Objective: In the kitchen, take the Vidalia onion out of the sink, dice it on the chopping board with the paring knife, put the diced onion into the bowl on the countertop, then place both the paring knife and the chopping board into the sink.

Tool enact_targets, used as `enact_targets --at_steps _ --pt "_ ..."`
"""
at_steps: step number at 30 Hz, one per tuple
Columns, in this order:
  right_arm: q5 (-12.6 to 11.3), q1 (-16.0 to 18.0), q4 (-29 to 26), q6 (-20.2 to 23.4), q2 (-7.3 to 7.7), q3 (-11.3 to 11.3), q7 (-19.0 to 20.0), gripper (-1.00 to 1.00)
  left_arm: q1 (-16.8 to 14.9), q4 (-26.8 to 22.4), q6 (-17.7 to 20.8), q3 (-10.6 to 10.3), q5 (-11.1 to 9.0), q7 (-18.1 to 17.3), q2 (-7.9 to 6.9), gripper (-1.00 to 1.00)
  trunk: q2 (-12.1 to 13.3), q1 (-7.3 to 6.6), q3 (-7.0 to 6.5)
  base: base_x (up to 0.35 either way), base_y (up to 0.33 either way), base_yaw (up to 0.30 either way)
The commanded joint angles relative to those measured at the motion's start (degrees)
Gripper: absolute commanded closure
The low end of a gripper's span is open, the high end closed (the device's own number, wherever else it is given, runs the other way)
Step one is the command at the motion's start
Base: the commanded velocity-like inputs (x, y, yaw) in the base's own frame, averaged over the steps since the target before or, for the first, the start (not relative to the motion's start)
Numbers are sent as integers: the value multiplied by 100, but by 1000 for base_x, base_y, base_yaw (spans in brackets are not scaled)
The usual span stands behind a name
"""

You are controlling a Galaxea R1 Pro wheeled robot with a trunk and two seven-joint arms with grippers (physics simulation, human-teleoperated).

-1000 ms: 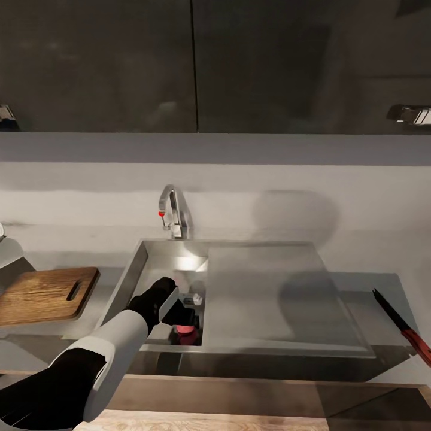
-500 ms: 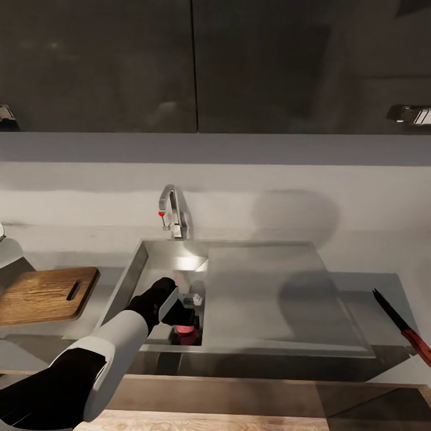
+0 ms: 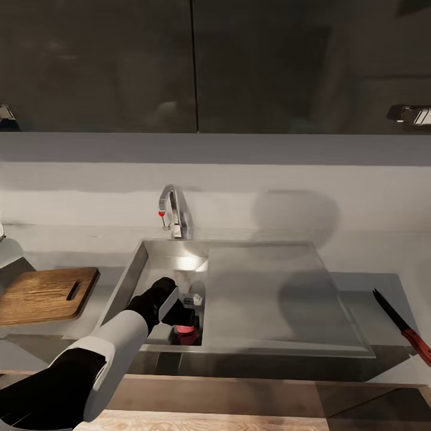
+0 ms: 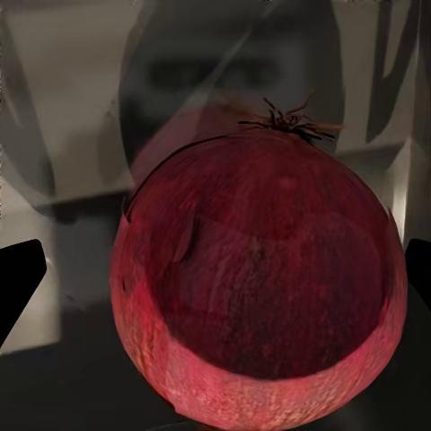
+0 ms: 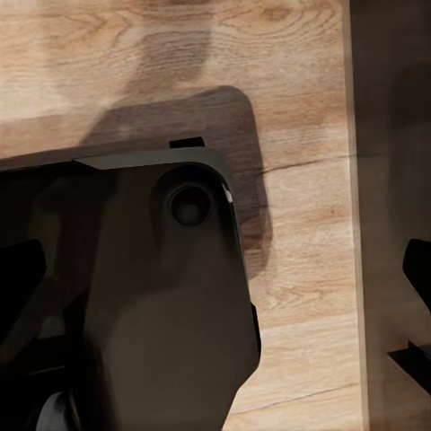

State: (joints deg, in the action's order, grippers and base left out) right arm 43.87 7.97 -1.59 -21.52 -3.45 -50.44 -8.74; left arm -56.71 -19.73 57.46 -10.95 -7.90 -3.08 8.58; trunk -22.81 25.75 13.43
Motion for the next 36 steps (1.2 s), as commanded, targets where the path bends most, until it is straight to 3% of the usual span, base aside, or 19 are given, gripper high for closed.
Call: enact_targets --at_steps 1,23,26,27,36 --pt "60 3 1 -10 -2 -36 -31 -100 -5 -8 19 -48 -45 6 -6 -100 -11 3 11 0 0 0" --pt "77 3 9 4 -6 -10 -31 -100 -4 -14 19 -53 -45 4 -6 -100 -11 3 11 0 0 0" --pt "78 3 1 279 -10 -19 -39 -100 -3 -13 19 -55 -45 7 -6 -100 -11 3 11 0 0 0" --pt "76 3 -2 353 -9 -22 -39 -100 -3 -14 19 -56 -45 5 -4 100 -11 3 11 0 0 0" --pt "70 3 -22 498 -7 -28 -40 -100 11 -31 19 -55 -45 -4 -5 100 -11 3 11 15 0 0"
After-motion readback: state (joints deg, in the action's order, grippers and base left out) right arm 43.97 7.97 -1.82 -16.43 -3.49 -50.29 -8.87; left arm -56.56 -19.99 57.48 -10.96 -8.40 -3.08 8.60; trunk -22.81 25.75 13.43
